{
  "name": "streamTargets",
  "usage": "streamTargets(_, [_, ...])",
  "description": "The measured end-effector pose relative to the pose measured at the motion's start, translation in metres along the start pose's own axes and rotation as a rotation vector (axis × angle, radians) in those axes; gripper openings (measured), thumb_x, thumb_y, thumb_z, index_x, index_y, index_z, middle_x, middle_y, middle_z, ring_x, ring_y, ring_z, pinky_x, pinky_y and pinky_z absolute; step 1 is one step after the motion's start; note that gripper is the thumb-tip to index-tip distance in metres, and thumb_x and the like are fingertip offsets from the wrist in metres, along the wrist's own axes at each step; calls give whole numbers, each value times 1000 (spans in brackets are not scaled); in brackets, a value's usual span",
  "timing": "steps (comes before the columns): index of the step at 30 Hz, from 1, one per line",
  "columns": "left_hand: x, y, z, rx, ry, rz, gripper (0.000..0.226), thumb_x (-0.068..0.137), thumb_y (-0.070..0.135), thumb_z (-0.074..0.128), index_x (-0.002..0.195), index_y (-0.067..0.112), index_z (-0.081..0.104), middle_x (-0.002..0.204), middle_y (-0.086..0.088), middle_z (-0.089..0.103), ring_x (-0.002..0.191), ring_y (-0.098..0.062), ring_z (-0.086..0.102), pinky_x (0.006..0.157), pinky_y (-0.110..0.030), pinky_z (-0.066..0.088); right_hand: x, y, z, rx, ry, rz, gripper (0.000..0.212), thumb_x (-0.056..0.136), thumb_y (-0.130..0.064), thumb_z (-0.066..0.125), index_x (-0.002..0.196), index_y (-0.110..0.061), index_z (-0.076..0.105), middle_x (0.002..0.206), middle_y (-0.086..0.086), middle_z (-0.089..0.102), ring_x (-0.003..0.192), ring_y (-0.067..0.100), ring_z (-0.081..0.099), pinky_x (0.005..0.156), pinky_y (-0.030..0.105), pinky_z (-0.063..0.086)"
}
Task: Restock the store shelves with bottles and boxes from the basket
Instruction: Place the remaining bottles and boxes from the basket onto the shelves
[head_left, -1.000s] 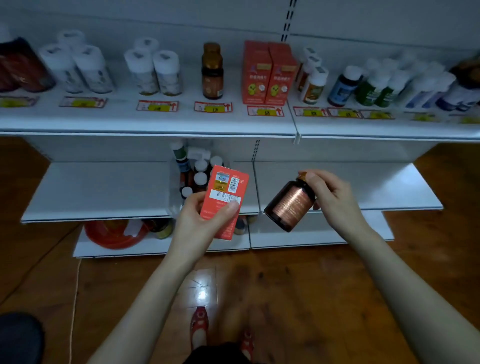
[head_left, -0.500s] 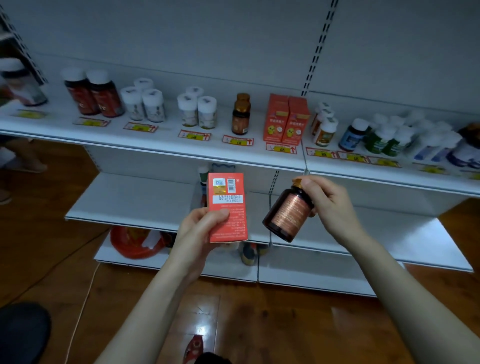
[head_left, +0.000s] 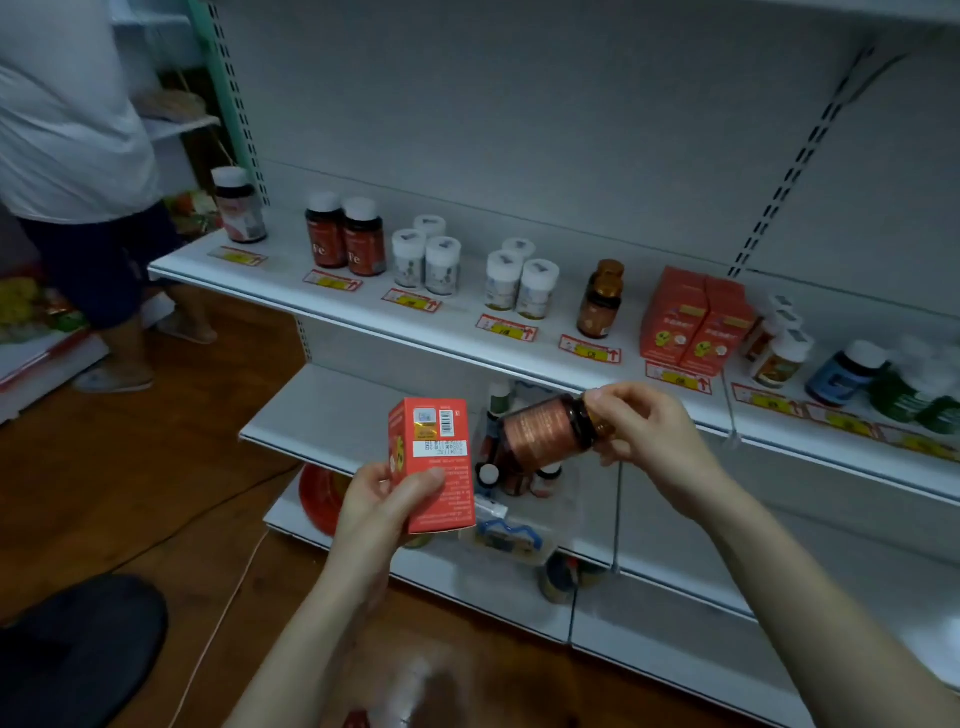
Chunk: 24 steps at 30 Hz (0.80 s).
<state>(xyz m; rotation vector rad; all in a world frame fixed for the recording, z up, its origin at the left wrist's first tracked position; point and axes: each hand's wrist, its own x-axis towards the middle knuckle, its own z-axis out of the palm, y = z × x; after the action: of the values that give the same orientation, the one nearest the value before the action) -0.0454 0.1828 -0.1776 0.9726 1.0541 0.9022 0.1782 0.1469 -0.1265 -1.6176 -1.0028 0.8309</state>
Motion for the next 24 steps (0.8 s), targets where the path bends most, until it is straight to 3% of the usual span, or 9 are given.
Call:
streamTargets(3, [20,10,-25,20,30,21,43,80,15,64,119,3,49,96,-7,66,82,-19,66,62,-25,54,21,-12,28,-70,-8,-15,7,89,-29,57,94,-24,60,73,2,56,47,8,55,48,26,50])
streamTargets(6, [44,25,-44,32,17,48,41,81,15,65,117,7,48,95,-5,66,81,-17,65,52,-14,51,40,-24,56,-131,10,54,25,89,-40,55,87,-15,62,70,4,57,39,8,53,40,21,43])
streamTargets(12, [95,46,-68,42,-90,54,33,80,12,64,110,7,49,95,-7,65,80,-16,65,55,-14,52,70,-39,86,-209,142,100,45,86,-50,54,78,-6,63,43,-1,55,30,9,45,34,16,32])
streamTargets(16, [116,53,-67,52,-181,32,21,81,11,62,100,13,52,90,-3,65,75,-12,66,54,-13,52,76,-39,90,-201,203,120,51,86,-48,55,94,1,66,47,3,55,31,8,45,34,17,32])
streamTargets(20, [132,53,-56,84,-254,20,18,81,12,63,94,18,51,88,-2,66,74,-11,66,60,-18,52,80,-36,84,-224,277,137,44,86,-46,56,92,-4,67,52,3,55,33,7,45,37,19,35])
streamTargets(24, [144,50,-39,97,-324,4,47,67,21,79,105,11,53,94,-6,67,78,-16,67,66,-25,51,91,-38,63,-323,333,119,36,86,-44,57,88,-8,64,64,2,58,42,12,53,40,22,43])
